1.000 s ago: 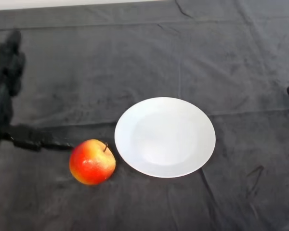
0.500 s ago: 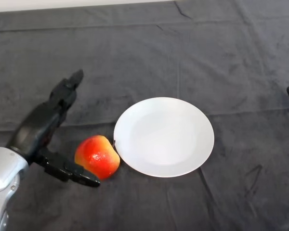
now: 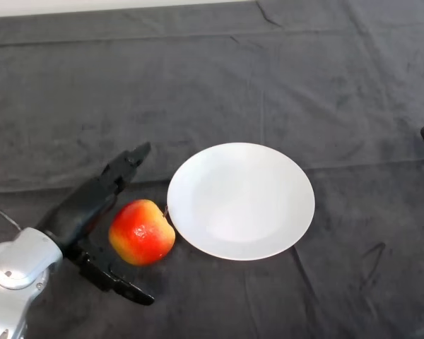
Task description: Move the apple to the plate
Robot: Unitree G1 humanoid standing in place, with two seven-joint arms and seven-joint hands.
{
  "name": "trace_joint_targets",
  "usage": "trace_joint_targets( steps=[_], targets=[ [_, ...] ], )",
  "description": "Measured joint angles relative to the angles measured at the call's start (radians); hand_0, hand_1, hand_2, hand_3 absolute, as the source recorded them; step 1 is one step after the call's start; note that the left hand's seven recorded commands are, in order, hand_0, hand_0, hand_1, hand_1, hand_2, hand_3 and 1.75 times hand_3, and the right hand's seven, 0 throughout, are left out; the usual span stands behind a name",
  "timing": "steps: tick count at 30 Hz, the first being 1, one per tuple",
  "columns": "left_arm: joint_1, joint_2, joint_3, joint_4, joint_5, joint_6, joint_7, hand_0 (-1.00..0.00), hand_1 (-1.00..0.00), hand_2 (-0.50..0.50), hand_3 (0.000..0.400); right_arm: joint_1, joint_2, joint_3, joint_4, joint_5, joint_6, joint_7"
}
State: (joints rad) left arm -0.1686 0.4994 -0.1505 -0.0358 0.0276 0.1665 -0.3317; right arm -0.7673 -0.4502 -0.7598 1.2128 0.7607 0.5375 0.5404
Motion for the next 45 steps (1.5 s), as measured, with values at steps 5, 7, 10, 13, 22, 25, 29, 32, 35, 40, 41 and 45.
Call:
trace_joint_targets(
  steps=[5, 7, 10, 13, 22, 25, 29, 32, 35, 40, 41, 45],
  targets=[
    [0.0, 0.001, -0.003, 0.013, 0.002, 0.0, -0.002, 0.0, 0.0, 0.0, 0.0, 0.0, 0.0, 0.0, 0.0, 0.0, 0.0, -0.0001],
    [-0.001, 0.001, -0.003, 0.03, 0.002, 0.0, -0.003, 0.0, 0.0, 0.0, 0.0, 0.0, 0.0, 0.0, 0.0, 0.0, 0.0, -0.0001],
    [-0.001, 0.001, -0.006, 0.059, 0.003, -0.001, -0.004, 0.0, 0.0, 0.0, 0.0, 0.0, 0.0, 0.0, -0.001, 0.0, 0.0, -0.0003],
    [-0.002, 0.001, -0.016, 0.077, 0.007, -0.006, -0.004, -0.62, -0.07, -0.28, 0.249, 0.0, 0.0, 0.0, -0.001, 0.0, 0.0, -0.0003],
    [-0.018, 0.001, -0.03, 0.091, 0.036, -0.025, 0.001, -1.0, -1.0, 0.0, 0.4, 0.0, 0.0, 0.0, -0.002, 0.0, 0.0, -0.0005],
    [-0.027, 0.001, -0.03, 0.093, 0.036, -0.025, 0.002, -1.0, -1.0, 0.0, 0.4, 0.0, 0.0, 0.0001, -0.002, 0.0, 0.0, -0.0005],
    [-0.041, -0.001, -0.031, 0.096, 0.045, -0.025, 0.013, -1.0, -1.0, 0.0, 0.4, 0.0, 0.0, 0.0001, -0.002, 0.0, 0.0, -0.0006],
    [-0.044, -0.006, -0.031, 0.098, 0.062, -0.025, 0.044, -1.0, -1.0, 0.0, 0.4, 0.0, 0.0, 0.0001, -0.002, 0.0, 0.0, -0.0006],
    [-0.044, -0.021, -0.031, 0.102, 0.076, -0.026, 0.071, -1.0, -1.0, 0.0, 0.4, 0.0, 0.0, 0.0001, -0.002, 0.0, 0.0, -0.0006],
    [-0.046, -0.042, -0.031, 0.102, 0.091, -0.029, 0.113, -1.0, -1.0, 0.0, 0.4, 0.0, 0.0, 0.0001, -0.002, 0.0, 0.0, -0.0006],
    [-0.046, -0.048, -0.031, 0.101, 0.097, -0.029, 0.122, -1.0, -1.0, 0.0, 0.4, 0.0, 0.0, 0.0001, -0.002, 0.0, 0.0, -0.0007],
    [-0.051, -0.073, -0.031, 0.095, 0.124, -0.023, 0.165, -1.0, -1.0, 0.0, 0.4, 0.0, 0.0, 0.0003, -0.002, 0.0, 0.0, -0.0009]
  ],
)
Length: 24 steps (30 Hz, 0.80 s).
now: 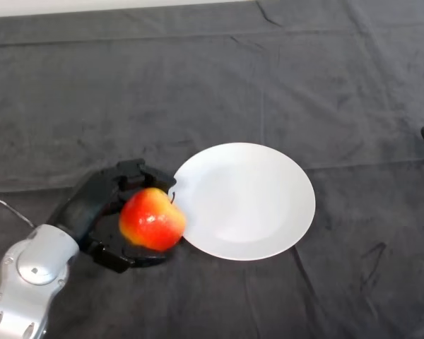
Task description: Move the apple to the plate
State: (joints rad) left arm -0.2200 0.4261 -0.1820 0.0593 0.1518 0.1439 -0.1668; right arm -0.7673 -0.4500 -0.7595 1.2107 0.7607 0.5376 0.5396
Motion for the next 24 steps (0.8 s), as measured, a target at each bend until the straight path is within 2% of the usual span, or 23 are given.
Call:
trace_joint_targets(
  steps=[4, 9, 15, 17, 24],
  targets=[
    [-0.001, -0.025, -0.007, -0.012, 0.03, 0.001, 0.041, -1.0, -1.0, 0.0, 0.4, 0.0, 0.0, 0.0, 0.0, 0.0, 0.0, 0.0],
    [-0.012, -0.038, -0.034, -0.015, 0.031, -0.002, 0.074, -1.0, -1.0, 0.0, 0.4, 0.0, 0.0, -0.0001, 0.0, 0.0, 0.0, -0.0001],
    [-0.053, -0.058, -0.09, -0.016, 0.034, -0.004, 0.089, -1.0, -1.0, 0.0, 0.4, 0.0, 0.0, 0.0, 0.0, 0.0, 0.0, -0.0003],
    [-0.058, -0.068, -0.114, -0.016, 0.054, -0.009, 0.098, -1.0, -1.0, 0.0, 0.4, 0.0, 0.0, 0.0, -0.001, 0.0, 0.0, -0.0005],
    [-0.12, -0.098, -0.21, 0.013, 0.074, -0.069, 0.141, -1.0, -1.0, 0.0, 0.4, 0.0, 0.001, 0.0008, -0.001, 0.0001, 0.0, -0.0007]
  ],
)
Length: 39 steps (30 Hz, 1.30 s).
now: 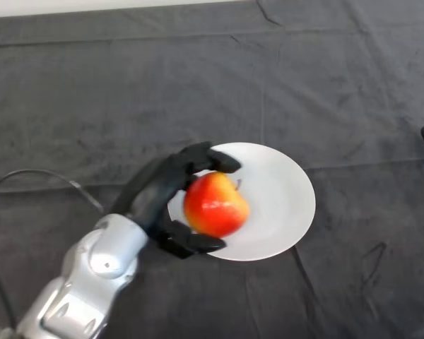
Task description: Move the apple to the plate
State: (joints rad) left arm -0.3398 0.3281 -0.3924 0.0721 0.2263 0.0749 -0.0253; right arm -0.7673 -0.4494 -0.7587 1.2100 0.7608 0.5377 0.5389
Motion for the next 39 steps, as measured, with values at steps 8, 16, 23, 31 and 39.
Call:
trace_joint_targets(
  steps=[8, 16, 23, 31, 39],
  targets=[
    [-0.079, -0.012, -0.046, 0.173, 0.019, -0.131, 0.038, -1.0, -1.0, 0.0, 0.4, 0.0, 0.0, -0.0003, 0.0, 0.0, 0.0, -0.0001],
    [-0.125, -0.028, -0.108, 0.307, 0.022, -0.219, 0.062, -0.77, -1.0, 0.12, 0.4, 0.0, 0.0, 0.0009, 0.0, 0.0, 0.0, -0.0001],
    [-0.146, -0.028, -0.114, 0.334, 0.021, -0.226, 0.041, 0.0, -0.63, 0.32, 0.253, 0.0, 0.0, 0.0008, 0.0, 0.0, 0.0, -0.0001],
    [-0.159, -0.02, -0.114, 0.334, -0.005, -0.21, -0.007, 0.0, 0.0, 0.0, 0.0, 0.0, 0.0, 0.0009, 0.0, 0.0, 0.0, -0.0001],
    [-0.162, 0.012, -0.055, 0.325, -0.051, -0.195, -0.053, 0.0, 0.0, 0.0, 0.0, 0.0, 0.0, 0.0009, 0.0, 0.0, 0.0, -0.0001]
  ],
)
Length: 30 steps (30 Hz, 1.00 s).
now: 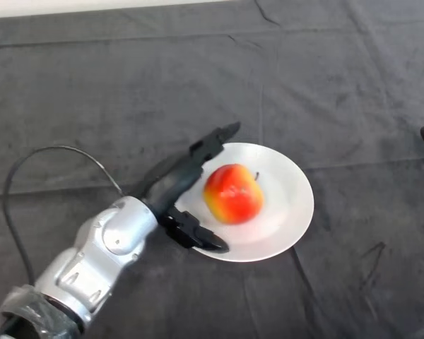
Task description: Move the apple to the plate
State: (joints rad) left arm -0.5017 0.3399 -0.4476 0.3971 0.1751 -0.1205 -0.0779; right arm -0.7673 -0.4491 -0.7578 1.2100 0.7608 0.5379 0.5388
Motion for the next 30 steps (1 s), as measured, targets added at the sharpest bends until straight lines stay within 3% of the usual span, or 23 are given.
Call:
trace_joint_targets(
  steps=[12, 22, 30],
  targets=[
    [-0.001, 0.095, 0.233, -0.046, -0.135, -0.009, -0.025, 0.0, 0.0, 0.0, 0.0, 0.0, 0.0, 0.0002, 0.0, 0.0, 0.0, -0.0001],
    [-0.001, 0.186, 0.464, -0.045, -0.229, -0.105, -0.015, 0.0, 0.0, 0.0, 0.0, 0.0, 0.0, 0.0005, 0.0, 0.0001, 0.0, -0.0003],
    [-0.001, 0.23, 0.632, -0.039, -0.284, -0.155, 0.03, 0.0, 0.0, 0.0, 0.0, 0.0, 0.0, 0.0005, 0.0, 0.0, 0.0, -0.0003]
  ],
)
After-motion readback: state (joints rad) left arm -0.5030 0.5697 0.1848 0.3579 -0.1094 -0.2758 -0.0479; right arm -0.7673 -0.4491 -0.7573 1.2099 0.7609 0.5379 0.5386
